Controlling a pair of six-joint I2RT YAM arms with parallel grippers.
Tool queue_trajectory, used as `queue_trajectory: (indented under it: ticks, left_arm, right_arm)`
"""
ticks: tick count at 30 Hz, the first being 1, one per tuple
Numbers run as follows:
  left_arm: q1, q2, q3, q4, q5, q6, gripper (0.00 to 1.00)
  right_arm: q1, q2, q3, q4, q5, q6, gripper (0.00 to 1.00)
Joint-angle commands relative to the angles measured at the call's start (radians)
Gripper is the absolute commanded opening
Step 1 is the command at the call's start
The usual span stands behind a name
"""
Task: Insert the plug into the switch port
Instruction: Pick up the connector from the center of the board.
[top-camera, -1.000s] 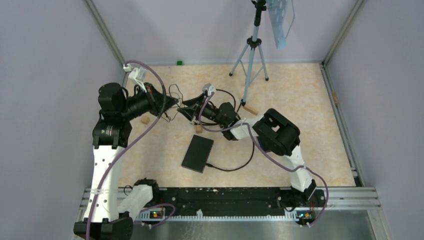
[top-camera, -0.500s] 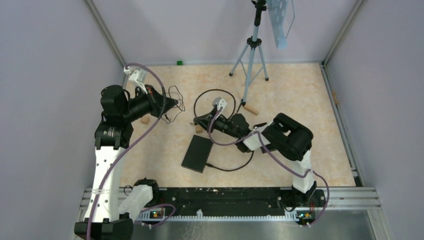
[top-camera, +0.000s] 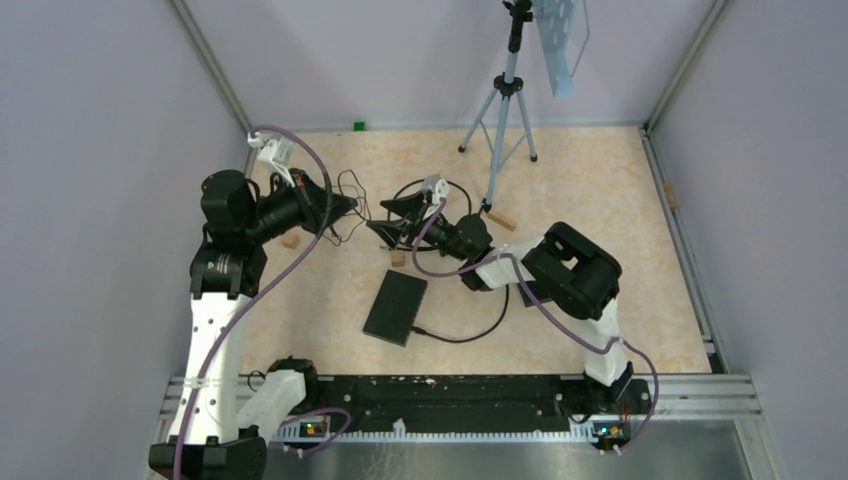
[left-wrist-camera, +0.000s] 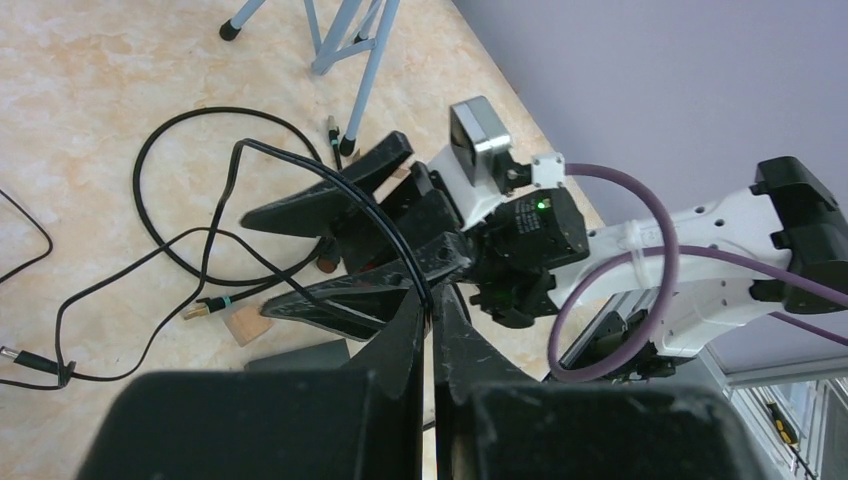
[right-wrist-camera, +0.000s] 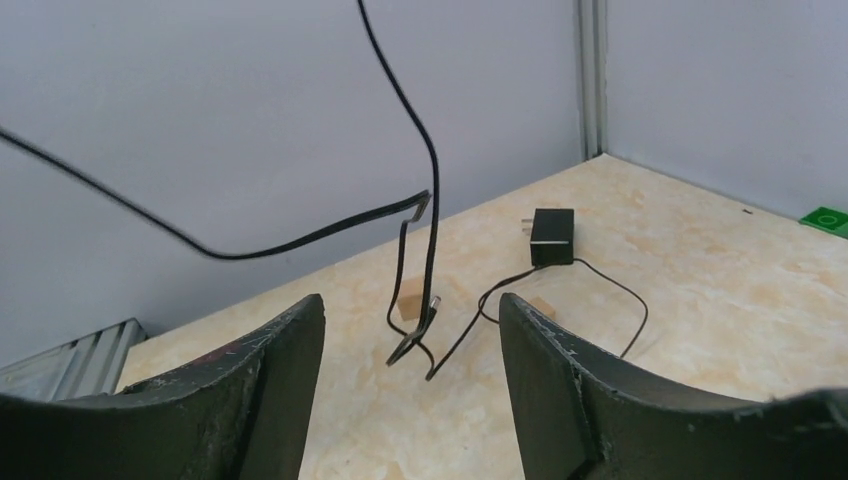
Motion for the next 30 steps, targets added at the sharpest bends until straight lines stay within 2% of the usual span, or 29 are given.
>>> queue_trajectory:
  ticks: [1,6,8,12,17,19,21,23,30]
  left_arm:
    - [0.003,-0.011,0.006,0.052,0.028,-0.011,0.0]
    - [0.003,-0.013,0.009,0.052,0.026,-0.013,0.0]
    - [0.003,-0.013,0.007,0.053,0.026,-0.015,0.0]
    - [0.002,-0.011,0.009,0.054,0.025,-0.016,0.0]
    - [0.003,-0.01,0.008,0.059,0.035,-0.019,0.0]
    - [0.003,-0.011,0.007,0.059,0.037,-0.02,0.0]
    - [0.003,-0.013,0.004,0.06,0.034,-0.021,0.0]
    - [0.002,-0.016,-0.004,0.06,0.024,-0.022,0.0]
    - [0.003,-0.007,-0.02,0.05,-0.06,0.004,0.01]
  right_arm:
    - [-0.006,0.101,0.144,0.063,0.0,0.082,0.64]
    - [-0.006,0.209,0.3,0.057,-0.065,0.167,0.62]
    - [-0.005,0.245,0.332,0.067,-0.063,0.194,0.56]
    - [-0.004,0.281,0.353,0.034,-0.08,0.179,0.37]
    - [-0.003,0.299,0.317,0.036,-0.081,0.156,0.33]
    - [-0.003,0.316,0.316,0.064,-0.088,0.165,0.22]
    - [-0.003,0.323,0.318,0.099,-0.107,0.18,0.08]
    - [-0.003,0.32,0.315,0.12,-0.129,0.185,0.0]
    - [0.011,0.204,0.173,0.136,-0.217,0.197,0.0]
